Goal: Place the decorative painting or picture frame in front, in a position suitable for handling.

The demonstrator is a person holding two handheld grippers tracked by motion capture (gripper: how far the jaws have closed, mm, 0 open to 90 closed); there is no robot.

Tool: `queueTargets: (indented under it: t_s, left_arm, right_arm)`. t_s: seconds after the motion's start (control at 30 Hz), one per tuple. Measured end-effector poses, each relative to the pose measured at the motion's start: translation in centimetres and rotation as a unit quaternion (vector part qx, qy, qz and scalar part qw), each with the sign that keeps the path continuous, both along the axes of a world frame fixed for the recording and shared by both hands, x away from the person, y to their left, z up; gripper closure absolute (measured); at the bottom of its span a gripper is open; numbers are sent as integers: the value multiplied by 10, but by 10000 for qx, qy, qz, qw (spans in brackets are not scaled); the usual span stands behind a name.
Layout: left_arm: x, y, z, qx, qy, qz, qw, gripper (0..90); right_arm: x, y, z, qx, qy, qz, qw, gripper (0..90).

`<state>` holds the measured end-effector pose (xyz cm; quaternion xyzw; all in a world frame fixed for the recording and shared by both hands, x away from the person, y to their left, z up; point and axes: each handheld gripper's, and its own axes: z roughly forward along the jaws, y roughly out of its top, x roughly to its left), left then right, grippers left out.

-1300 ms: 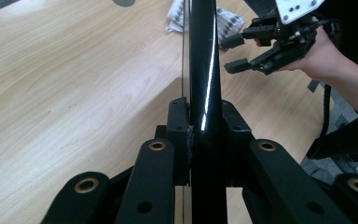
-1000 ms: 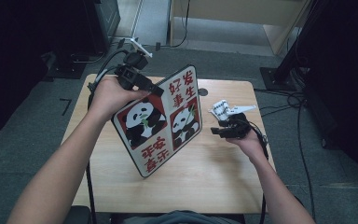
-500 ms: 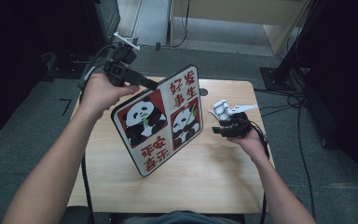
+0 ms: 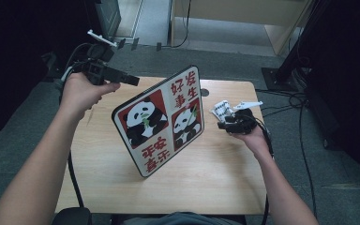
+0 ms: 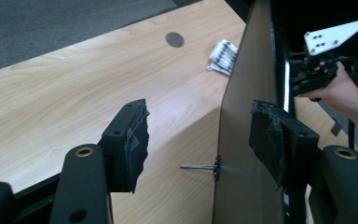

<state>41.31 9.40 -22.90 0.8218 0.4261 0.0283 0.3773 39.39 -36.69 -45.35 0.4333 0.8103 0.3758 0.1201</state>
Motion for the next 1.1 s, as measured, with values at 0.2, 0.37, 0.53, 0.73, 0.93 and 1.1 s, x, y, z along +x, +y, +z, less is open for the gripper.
queueTargets:
  t_s: [0.2,0.37,0.53,0.73,0.93,1.1]
  left_arm:
    - [-4,21,-7,-87,24,87,9999,386]
    - [-13,41,-23,-72,6,179,9998,385]
    - [-21,53,-34,-97,-2,240,9997,385]
    - [-33,62,-46,-95,-36,302,9995,380]
    - [-45,69,-58,-160,-26,328,9993,378]
    - [-55,79,-73,-185,56,459,9988,376]
  right_arm:
    - [12,-9,3,-105,-89,-165,9998,489]
    - [27,-22,2,-102,-125,-479,9987,488]
    - [34,-33,-4,-59,-102,-706,9974,489]
    - [38,-45,-7,-38,-153,-917,9957,488]
    - [41,-54,-4,-5,-166,-1034,9945,488]
    - [46,-46,-13,22,0,-938,9956,493]
